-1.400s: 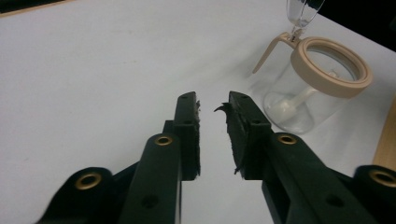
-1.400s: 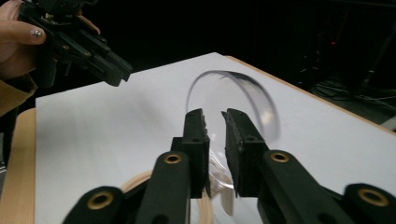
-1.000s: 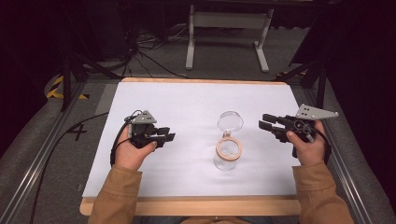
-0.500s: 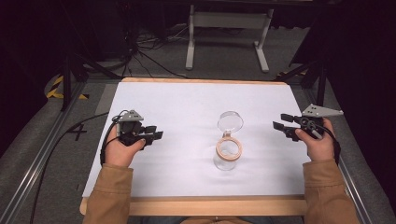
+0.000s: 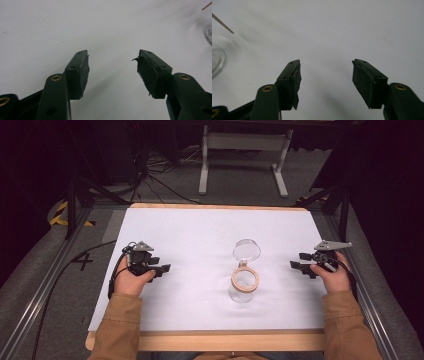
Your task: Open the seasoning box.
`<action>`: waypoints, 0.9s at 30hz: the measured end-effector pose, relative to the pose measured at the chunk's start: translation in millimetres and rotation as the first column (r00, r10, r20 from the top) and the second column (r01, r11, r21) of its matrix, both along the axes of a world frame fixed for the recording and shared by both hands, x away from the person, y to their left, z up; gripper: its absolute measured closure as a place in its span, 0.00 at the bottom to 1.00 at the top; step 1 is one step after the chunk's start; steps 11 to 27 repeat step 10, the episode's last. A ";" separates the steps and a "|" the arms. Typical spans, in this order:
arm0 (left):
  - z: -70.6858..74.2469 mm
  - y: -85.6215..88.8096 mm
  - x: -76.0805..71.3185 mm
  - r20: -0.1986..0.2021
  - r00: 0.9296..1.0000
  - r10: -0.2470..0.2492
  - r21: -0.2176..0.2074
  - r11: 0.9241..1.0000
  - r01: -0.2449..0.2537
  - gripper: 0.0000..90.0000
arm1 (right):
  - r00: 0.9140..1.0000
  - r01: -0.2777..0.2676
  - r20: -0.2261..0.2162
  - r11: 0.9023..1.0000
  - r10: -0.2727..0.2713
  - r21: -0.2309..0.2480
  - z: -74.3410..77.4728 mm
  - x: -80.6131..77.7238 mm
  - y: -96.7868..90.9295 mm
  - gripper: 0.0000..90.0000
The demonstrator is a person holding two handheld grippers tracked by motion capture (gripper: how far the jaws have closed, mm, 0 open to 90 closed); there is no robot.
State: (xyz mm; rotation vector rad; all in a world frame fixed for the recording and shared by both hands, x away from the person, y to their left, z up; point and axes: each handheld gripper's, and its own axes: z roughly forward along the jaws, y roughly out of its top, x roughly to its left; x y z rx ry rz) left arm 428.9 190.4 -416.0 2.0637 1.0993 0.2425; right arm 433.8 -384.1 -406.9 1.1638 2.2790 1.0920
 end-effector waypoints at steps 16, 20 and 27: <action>-5.4 -2.8 2.4 -0.013 1.000 -0.007 0.003 1.000 0.007 0.45 | 0.999 0.000 -0.040 0.999 -0.002 -0.036 -14.0 3.1 4.5 0.44; -5.4 -2.8 2.4 -0.013 1.000 -0.007 0.003 1.000 0.007 0.45 | 0.999 0.000 -0.040 0.999 -0.002 -0.036 -14.0 3.1 4.5 0.44; -5.4 -2.8 2.4 -0.013 1.000 -0.007 0.003 1.000 0.007 0.45 | 0.999 0.000 -0.040 0.999 -0.002 -0.036 -14.0 3.1 4.5 0.44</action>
